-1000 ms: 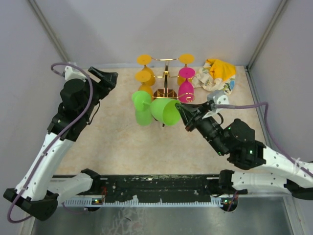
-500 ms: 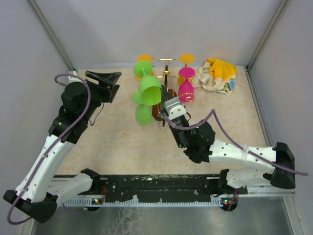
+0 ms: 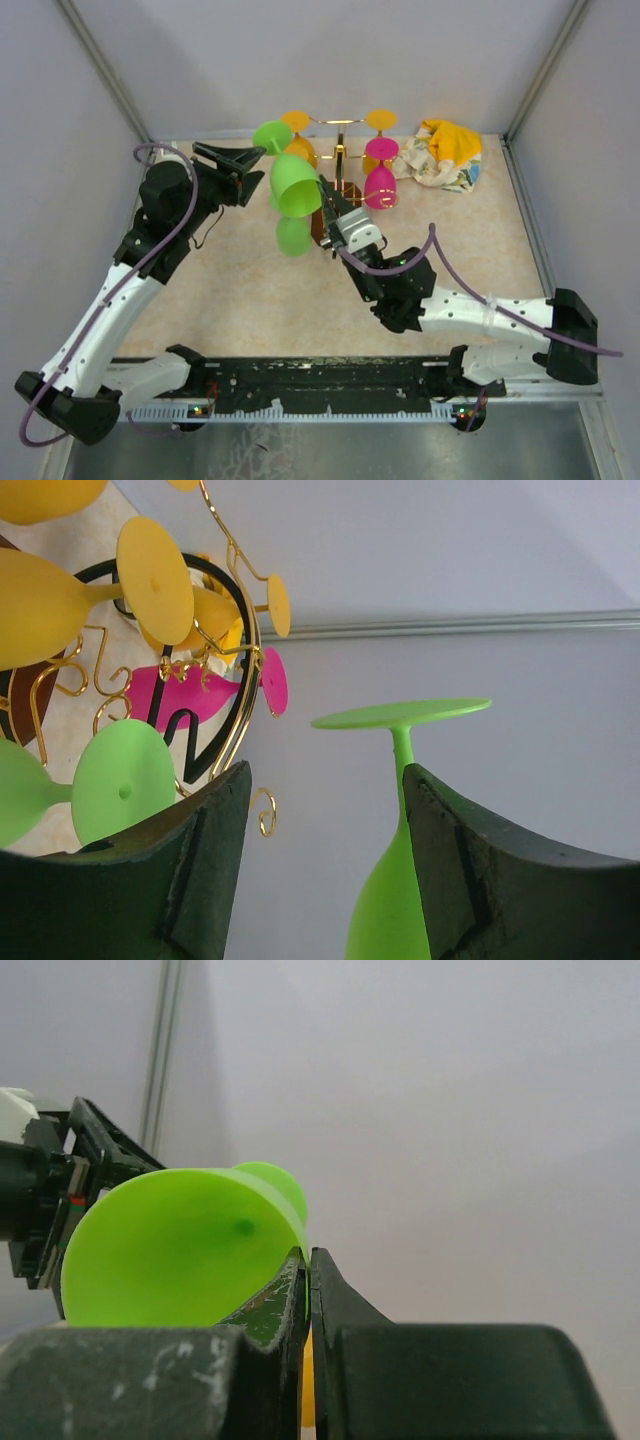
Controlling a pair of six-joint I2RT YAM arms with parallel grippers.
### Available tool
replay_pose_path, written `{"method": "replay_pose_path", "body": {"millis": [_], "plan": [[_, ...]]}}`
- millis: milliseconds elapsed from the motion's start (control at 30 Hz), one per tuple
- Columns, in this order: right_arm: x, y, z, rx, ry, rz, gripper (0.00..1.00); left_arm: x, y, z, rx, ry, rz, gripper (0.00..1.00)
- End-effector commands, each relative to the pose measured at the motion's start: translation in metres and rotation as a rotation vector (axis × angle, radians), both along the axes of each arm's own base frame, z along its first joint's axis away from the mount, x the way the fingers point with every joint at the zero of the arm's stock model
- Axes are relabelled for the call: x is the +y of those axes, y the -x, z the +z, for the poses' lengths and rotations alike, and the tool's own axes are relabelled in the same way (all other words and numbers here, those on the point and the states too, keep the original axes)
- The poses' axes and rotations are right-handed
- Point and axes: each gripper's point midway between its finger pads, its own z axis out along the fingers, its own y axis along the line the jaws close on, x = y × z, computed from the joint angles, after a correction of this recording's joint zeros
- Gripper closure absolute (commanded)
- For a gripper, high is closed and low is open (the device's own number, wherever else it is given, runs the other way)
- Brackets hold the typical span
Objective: Place the wine glass upside down on the wine glass rack
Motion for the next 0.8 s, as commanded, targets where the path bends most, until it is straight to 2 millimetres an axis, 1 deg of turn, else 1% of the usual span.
{"method": "replay_pose_path", "body": {"millis": [0, 267, 433, 600, 767], "plan": [[0.008, 0.002, 0.009, -0.018, -0.072, 0.045, 1.00, -0.009, 0.003, 0.016, -0.039, 0.036, -0.053, 0.33], [0.030, -0.003, -0.005, -0.001, -0.047, 0.058, 1.00, -0.004, 0.006, 0.024, -0.070, 0.043, -0.036, 0.40], [0.038, 0.002, -0.005, -0.006, -0.057, 0.083, 1.00, -0.009, 0.006, 0.023, -0.080, 0.036, -0.060, 0.43], [0.041, 0.005, -0.003, -0.020, -0.066, 0.090, 1.00, -0.016, 0.005, 0.017, -0.068, 0.028, -0.093, 0.45], [0.043, 0.008, -0.002, -0.036, -0.073, 0.101, 1.00, -0.019, 0.006, 0.016, -0.073, 0.030, -0.109, 0.49]]}}
